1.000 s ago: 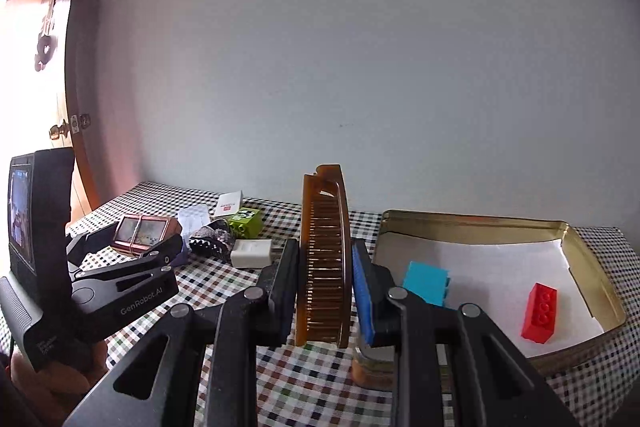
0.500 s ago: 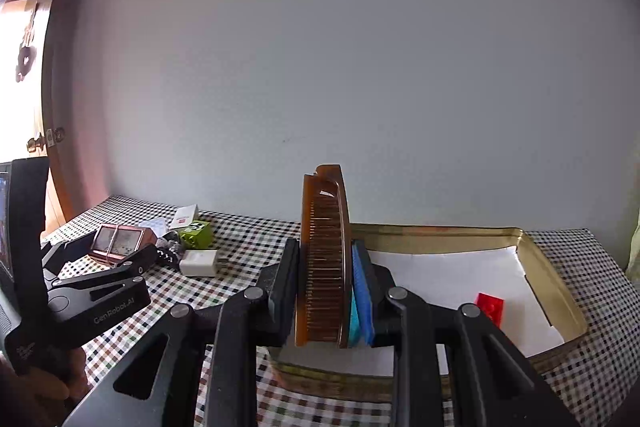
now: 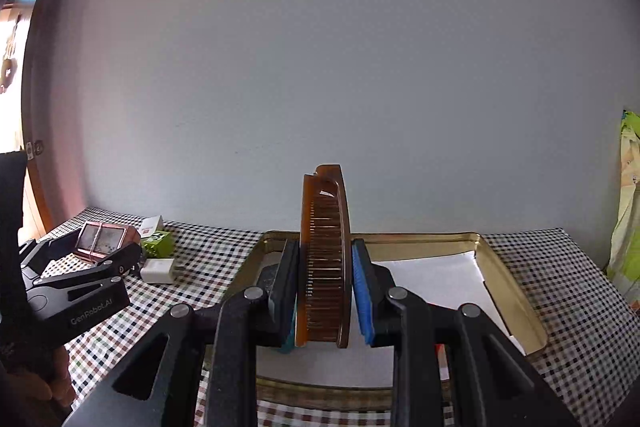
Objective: Organize rigid objects
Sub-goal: 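Carry the framed picture and comb over the tin and lower them inside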
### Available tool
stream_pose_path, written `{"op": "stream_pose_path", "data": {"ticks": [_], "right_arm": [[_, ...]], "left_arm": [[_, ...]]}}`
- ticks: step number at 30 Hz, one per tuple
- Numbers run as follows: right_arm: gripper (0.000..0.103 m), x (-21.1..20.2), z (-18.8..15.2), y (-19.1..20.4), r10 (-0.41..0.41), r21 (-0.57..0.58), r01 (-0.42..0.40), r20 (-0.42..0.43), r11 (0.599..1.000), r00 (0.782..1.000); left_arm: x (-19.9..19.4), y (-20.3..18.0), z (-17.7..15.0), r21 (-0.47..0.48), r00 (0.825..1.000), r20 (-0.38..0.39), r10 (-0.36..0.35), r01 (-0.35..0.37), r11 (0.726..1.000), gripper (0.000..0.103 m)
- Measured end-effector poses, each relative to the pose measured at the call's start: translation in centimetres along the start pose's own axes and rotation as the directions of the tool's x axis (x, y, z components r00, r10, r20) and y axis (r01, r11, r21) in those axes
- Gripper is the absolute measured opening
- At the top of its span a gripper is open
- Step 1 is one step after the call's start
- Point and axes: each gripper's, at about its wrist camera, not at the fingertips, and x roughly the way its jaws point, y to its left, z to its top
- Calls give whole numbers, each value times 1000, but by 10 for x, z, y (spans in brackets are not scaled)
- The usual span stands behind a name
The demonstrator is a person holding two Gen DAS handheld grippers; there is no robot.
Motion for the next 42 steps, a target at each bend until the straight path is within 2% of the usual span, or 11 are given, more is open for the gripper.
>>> {"op": "stream_pose_path", "data": {"ticks": [12, 26, 34, 42], "right_arm": [[28, -1, 4, -40, -81, 31, 81, 4, 996, 997], [28, 12, 3, -79, -173, 36, 174, -29, 984, 985], [28, 29, -4, -100, -226, 22, 229, -95, 973, 969], [28, 52, -10, -119, -203, 42, 215, -202, 976, 958]], "left_arm": [[2, -43, 10, 29, 998, 22, -62, 62, 998, 77], [-6, -101, 21, 65, 989, 35, -142, 140, 988, 77], [5, -139, 16, 96, 982, 1, -188, 187, 978, 77], [22, -170, 7, 118, 973, -56, -224, 229, 966, 77]]}}
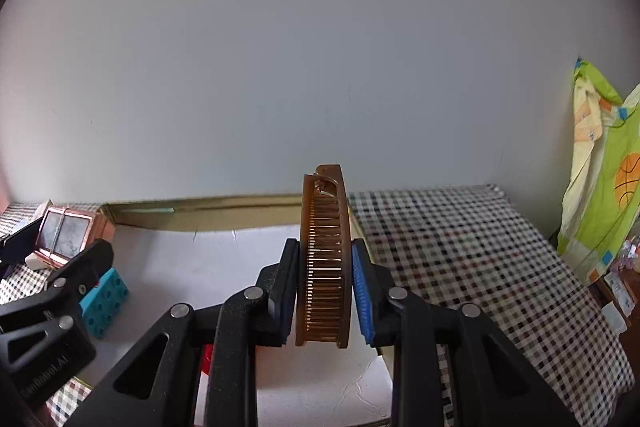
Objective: Organize rigid objects
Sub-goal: 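Carry the framed picture and comb over the tin and lower them inside, then open both tools to release the picture and comb, then lift away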
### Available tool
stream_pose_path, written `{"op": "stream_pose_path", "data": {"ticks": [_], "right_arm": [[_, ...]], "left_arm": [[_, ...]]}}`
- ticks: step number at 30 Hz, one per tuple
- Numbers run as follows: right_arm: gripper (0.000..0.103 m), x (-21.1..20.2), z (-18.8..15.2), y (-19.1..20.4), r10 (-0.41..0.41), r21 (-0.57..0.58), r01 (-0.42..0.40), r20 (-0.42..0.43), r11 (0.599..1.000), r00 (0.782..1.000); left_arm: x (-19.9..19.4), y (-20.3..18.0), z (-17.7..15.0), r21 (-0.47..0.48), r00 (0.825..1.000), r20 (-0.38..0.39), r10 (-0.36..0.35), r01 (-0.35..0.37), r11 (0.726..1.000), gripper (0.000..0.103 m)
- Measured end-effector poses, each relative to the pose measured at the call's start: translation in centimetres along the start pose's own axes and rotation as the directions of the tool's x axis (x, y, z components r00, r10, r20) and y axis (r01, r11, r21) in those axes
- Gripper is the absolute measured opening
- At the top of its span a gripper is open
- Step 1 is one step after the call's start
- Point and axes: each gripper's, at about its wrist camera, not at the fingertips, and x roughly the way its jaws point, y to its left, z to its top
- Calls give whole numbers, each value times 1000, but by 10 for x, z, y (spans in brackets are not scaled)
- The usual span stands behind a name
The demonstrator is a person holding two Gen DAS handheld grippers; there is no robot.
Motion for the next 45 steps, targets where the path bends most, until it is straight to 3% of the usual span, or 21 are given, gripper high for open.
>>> {"op": "stream_pose_path", "data": {"ticks": [10, 14, 16, 17, 18, 20, 22, 26, 37, 45], "right_arm": [[28, 28, -6, -1, 33, 9, -32, -107, 999, 994], [29, 26, -6, 0, 70, 19, -68, -104, 997, 992], [39, 25, -7, 0, 62, 30, -59, -99, 998, 993], [58, 23, -6, 0, 58, 35, -55, -94, 998, 994], [69, 21, -6, -1, 42, 42, -39, -84, 998, 996], [72, 16, -5, -7, 34, 70, -30, -56, 997, 998], [81, 9, -4, -13, 40, 105, -38, -23, 994, 999], [82, -3, -2, -17, 19, 120, -24, 43, 992, 999], [82, -15, 0, -19, -23, 128, 6, 126, 992, 992], [82, -28, -3, -11, -42, 89, 25, 193, 996, 980]], "left_arm": [[28, -11, -9, 20, 996, -87, 17, -16, 1000, 77], [33, -10, -12, 12, 994, -110, 6, -5, 1000, 77], [32, -7, -13, 0, 994, -110, -5, 5, 1000, 78], [31, -5, -12, -5, 995, -104, -10, 9, 1000, 83], [29, -1, -12, -12, 996, -94, 2, -3, 1000, 91], [23, 5, -14, -40, 997, -68, 23, -26, 999, 103], [20, 10, -14, -73, 998, -66, 7, -11, 997, 103], [19, 11, -15, -67, 998, -68, 6, -10, 998, 103], [7, 24, -23, -68, 996, -65, 61, -65, 996, 103], [-11, 37, -31, -71, 993, -22, 114, -115, 991, 103]]}}
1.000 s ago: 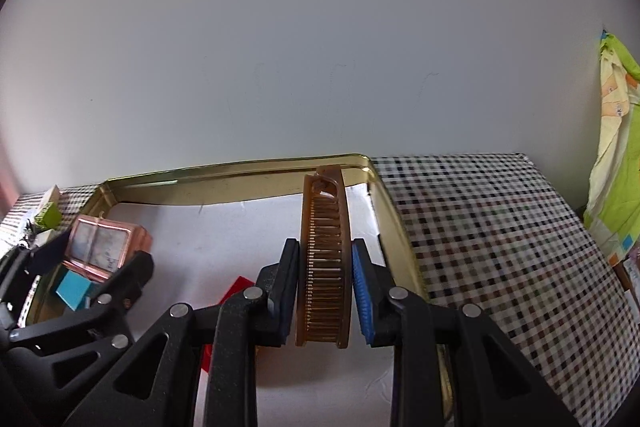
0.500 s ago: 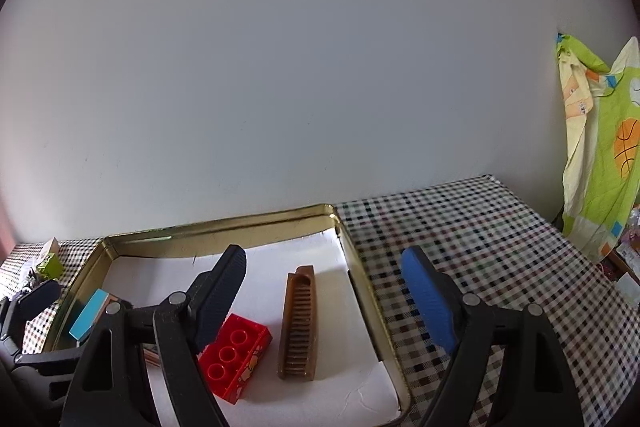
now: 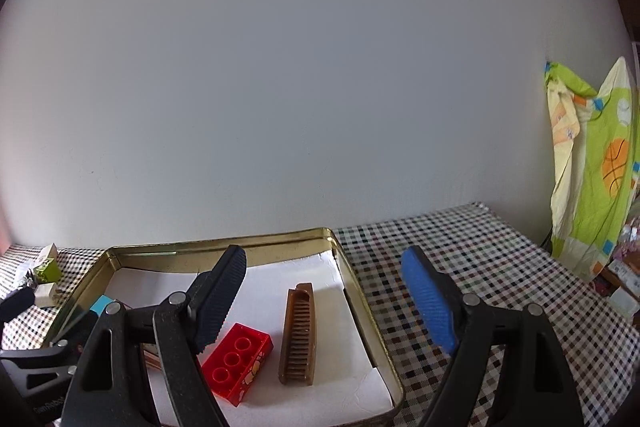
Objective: Organize rigid objects
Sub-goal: 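Open both tools to release the picture and comb, then lift away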
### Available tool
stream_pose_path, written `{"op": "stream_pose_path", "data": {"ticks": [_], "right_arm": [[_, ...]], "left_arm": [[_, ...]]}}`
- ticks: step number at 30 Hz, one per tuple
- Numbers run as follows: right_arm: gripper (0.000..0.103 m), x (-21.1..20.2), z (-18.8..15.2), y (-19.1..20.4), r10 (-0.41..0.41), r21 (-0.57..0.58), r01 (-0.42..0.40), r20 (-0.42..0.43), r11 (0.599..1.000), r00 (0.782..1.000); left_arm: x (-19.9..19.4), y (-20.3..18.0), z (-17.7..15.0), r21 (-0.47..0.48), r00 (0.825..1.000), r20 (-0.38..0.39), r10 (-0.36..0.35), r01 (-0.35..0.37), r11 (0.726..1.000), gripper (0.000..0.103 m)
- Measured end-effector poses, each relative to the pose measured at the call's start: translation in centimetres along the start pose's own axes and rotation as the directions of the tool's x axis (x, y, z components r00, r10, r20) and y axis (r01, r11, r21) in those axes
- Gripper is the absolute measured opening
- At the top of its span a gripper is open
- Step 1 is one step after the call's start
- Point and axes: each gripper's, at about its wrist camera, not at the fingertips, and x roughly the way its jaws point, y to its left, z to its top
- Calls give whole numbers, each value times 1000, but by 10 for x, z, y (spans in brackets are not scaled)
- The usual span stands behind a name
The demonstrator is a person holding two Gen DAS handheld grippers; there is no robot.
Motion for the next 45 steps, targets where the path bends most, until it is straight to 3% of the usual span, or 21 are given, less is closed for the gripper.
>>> {"op": "stream_pose_path", "data": {"ticks": [7, 24, 36, 45], "right_arm": [[82, -14, -4, 5, -43, -26, 45, 74, 999, 996], [82, -42, -8, 17, -92, -20, 95, 112, 995, 989], [82, -48, -19, 53, -45, -29, 46, 57, 998, 997], [82, -50, -25, 103, 13, -34, -12, 38, 999, 999]], "left_arm": [[-13, 14, -5, 2, 999, 32, 34, -34, 999, 103], [-35, 61, -20, 32, 996, 52, 72, -74, 997, 103], [-42, 102, -25, 67, 993, 67, 101, -106, 992, 103], [-41, 138, -26, 37, 993, 53, 106, -108, 993, 103]]}}
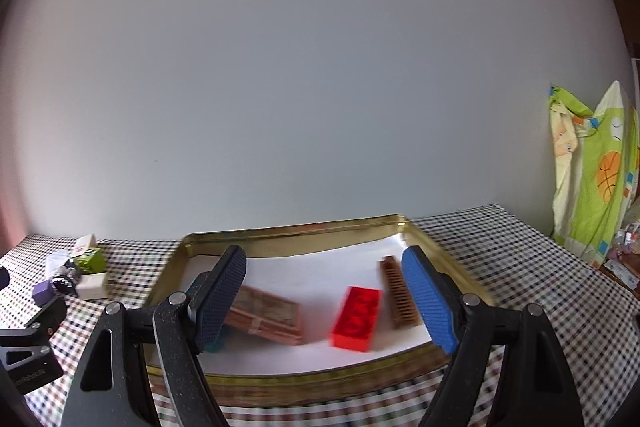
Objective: Organize rigid objects
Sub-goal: 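Open both tools to release the picture and comb, then lift away, then move both open tools from the tin toward the purple block and white charger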
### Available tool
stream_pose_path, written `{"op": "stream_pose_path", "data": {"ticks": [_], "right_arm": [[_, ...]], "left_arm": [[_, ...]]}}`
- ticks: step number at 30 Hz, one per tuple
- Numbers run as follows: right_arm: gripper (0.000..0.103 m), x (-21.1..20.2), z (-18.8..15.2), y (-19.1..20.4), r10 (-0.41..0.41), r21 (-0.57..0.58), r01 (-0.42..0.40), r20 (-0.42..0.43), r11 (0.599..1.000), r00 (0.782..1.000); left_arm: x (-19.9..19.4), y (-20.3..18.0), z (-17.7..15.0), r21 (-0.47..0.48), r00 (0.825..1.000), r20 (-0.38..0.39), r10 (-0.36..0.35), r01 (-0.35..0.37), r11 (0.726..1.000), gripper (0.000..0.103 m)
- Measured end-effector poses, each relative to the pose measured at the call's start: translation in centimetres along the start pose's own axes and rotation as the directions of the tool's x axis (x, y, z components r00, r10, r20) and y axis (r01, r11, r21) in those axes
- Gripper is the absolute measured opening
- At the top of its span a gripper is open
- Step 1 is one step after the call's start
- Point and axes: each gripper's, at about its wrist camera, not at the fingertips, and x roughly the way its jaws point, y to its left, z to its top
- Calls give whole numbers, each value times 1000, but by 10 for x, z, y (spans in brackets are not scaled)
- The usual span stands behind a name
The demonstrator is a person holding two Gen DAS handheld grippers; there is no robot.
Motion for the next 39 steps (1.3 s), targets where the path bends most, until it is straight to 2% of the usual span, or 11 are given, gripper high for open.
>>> {"op": "stream_pose_path", "data": {"ticks": [10, 25, 33, 39], "right_arm": [[82, 4, -3, 60, 96, -31, -97, -28, 995, 995], [82, 23, -7, 139, 229, -49, -236, -117, 971, 966], [82, 52, -10, 182, 286, -58, -311, -263, 949, 921], [82, 76, -21, 213, 293, -85, -356, -411, 930, 863]], "left_arm": [[16, 44, -3, -28, 998, -36, 43, -44, 999, 103], [55, 134, -8, -134, 981, -148, 124, -144, 981, 103], [81, 177, -12, -186, 962, -219, 164, -206, 961, 103], [94, 201, -14, -235, 954, -257, 157, -219, 947, 103]]}}
